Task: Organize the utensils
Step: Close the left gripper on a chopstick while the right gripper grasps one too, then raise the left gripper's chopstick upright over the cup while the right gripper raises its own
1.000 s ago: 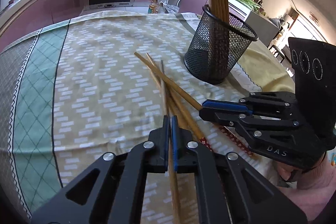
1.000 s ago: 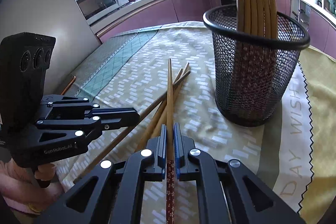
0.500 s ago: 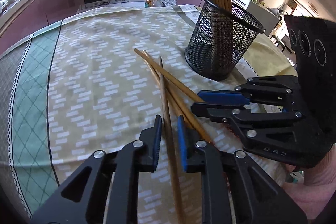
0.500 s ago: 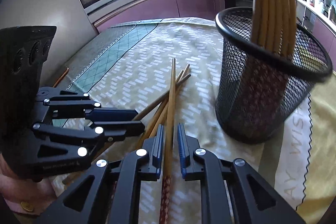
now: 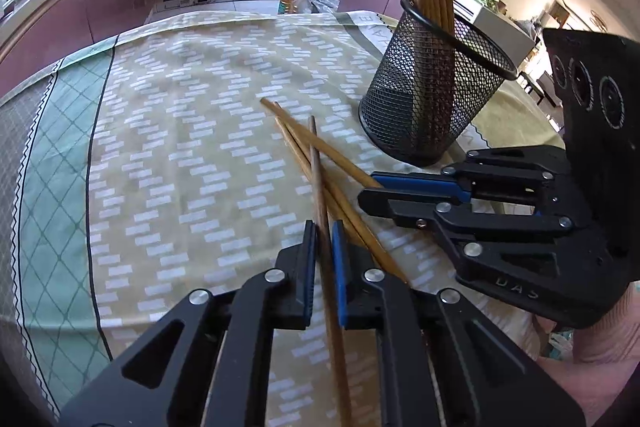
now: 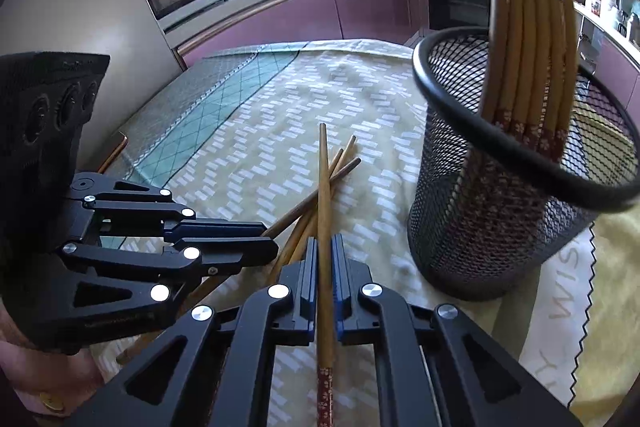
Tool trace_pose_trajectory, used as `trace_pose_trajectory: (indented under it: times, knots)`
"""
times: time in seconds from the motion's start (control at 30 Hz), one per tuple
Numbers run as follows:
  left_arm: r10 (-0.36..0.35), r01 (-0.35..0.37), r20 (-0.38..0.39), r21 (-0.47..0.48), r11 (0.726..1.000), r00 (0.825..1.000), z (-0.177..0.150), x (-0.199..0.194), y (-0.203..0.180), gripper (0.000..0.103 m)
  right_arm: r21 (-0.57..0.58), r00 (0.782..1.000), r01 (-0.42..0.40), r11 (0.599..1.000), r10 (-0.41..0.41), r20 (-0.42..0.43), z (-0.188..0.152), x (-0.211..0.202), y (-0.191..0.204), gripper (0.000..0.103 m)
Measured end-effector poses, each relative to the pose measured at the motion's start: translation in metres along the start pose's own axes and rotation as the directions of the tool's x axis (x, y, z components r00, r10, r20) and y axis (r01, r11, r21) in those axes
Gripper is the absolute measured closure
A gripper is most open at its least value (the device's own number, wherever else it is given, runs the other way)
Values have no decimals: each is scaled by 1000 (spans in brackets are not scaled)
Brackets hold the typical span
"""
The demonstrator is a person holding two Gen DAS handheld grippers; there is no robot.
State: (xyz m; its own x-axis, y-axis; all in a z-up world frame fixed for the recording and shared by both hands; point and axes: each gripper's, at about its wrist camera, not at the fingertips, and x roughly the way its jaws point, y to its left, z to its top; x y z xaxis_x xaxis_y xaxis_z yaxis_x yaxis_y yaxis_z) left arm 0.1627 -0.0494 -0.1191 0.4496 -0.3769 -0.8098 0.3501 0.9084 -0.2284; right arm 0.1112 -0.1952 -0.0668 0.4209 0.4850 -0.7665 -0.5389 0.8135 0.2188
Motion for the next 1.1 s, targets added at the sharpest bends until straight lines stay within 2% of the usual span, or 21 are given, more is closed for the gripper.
trace_pose_trajectory:
  times: [0.27, 0.8, 1.1]
  knots:
    - [-11, 11, 36, -9, 1000, 999, -3, -19, 0, 96, -2, 998, -2, 1000, 3, 70, -2, -28, 1, 97]
    - [-43, 38, 137, 36, 999, 990, 5, -69, -20, 96, 9, 982, 23, 1000, -25, 189, -5, -79, -8, 97]
    - [-115, 104, 192, 65, 992, 975, 10, -101, -28, 96, 36, 964, 48, 998, -56, 260, -3, -106, -19, 97]
